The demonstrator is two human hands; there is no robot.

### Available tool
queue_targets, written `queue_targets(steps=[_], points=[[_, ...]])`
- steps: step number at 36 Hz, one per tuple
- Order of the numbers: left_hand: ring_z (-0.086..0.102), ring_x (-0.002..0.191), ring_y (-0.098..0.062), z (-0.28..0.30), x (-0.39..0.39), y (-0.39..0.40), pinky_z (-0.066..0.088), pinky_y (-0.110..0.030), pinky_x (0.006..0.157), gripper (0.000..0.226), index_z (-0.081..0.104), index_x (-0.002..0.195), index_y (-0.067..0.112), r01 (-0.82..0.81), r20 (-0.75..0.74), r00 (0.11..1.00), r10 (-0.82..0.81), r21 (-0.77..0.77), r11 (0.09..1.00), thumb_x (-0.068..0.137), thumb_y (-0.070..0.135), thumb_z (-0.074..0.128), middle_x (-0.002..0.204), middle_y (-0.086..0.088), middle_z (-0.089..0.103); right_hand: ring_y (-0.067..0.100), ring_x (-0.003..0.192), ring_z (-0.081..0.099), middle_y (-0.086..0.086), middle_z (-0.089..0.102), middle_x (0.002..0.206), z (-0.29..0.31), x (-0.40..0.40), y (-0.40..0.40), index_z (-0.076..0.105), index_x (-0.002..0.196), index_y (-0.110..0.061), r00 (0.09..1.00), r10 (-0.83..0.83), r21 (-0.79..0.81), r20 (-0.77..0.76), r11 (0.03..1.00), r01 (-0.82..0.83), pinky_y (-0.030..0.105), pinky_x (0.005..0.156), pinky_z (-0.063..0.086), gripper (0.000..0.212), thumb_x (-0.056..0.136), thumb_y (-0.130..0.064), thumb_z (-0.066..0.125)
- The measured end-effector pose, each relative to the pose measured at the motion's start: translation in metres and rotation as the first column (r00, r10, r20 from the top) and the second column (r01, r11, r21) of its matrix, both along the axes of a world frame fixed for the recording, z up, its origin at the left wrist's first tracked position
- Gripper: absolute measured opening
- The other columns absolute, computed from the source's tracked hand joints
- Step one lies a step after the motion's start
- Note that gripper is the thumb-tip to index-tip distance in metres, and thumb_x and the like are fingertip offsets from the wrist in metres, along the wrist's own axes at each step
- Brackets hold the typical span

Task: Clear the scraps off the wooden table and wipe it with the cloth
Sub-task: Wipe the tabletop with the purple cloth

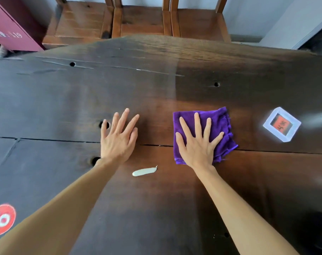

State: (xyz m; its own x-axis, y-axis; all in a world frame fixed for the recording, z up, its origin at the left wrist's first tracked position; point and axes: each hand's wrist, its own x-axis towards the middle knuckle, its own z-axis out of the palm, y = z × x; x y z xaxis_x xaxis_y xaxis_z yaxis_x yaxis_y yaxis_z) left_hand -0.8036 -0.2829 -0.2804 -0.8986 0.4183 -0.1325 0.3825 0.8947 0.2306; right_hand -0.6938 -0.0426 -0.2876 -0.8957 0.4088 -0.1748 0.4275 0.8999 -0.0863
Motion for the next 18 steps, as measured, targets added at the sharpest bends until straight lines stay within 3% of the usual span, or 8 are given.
queue_targets(steps=[5,10,18], points=[[0.01,0.158,-0.02,-0.018,0.004,-0.051,0.005,-0.051,0.127,0.056,0.009,0.159,0.049,0.056,-0.001,0.998,-0.057,-0.089,0.994,0.103,0.052,0.01,0.171,0.012,0.012,0.042,0.156,0.005,0.004,0.007,0.171,0.002,0.047,-0.028,0.001,0.158,-0.048,1.0,-0.018,-0.016,0.014,1.0,0.019,0.081,0.109,0.01,0.062,0.1,-0.067,0.014],[0.01,0.158,-0.018,-0.024,0.006,-0.054,0.004,-0.048,0.127,0.054,0.011,0.159,0.05,0.05,-0.046,0.998,-0.053,-0.055,0.997,0.105,0.052,0.012,0.17,0.014,0.013,0.04,0.156,0.005,0.003,0.008,0.171,0.001,0.106,-0.058,0.001,0.158,-0.048,0.999,-0.028,0.007,0.036,1.0,0.028,0.08,0.109,0.009,0.063,0.101,-0.064,0.023],[0.007,0.158,-0.019,-0.022,0.007,-0.055,0.003,-0.049,0.127,0.054,0.01,0.159,0.05,0.059,-0.043,0.997,-0.061,-0.037,0.998,0.105,0.053,0.011,0.171,0.013,0.011,0.042,0.155,0.012,0.005,0.015,0.17,0.006,0.205,-0.108,0.018,0.158,-0.045,0.989,-0.065,-0.003,0.133,0.998,0.066,0.082,0.109,0.01,0.062,0.099,-0.062,0.029]])
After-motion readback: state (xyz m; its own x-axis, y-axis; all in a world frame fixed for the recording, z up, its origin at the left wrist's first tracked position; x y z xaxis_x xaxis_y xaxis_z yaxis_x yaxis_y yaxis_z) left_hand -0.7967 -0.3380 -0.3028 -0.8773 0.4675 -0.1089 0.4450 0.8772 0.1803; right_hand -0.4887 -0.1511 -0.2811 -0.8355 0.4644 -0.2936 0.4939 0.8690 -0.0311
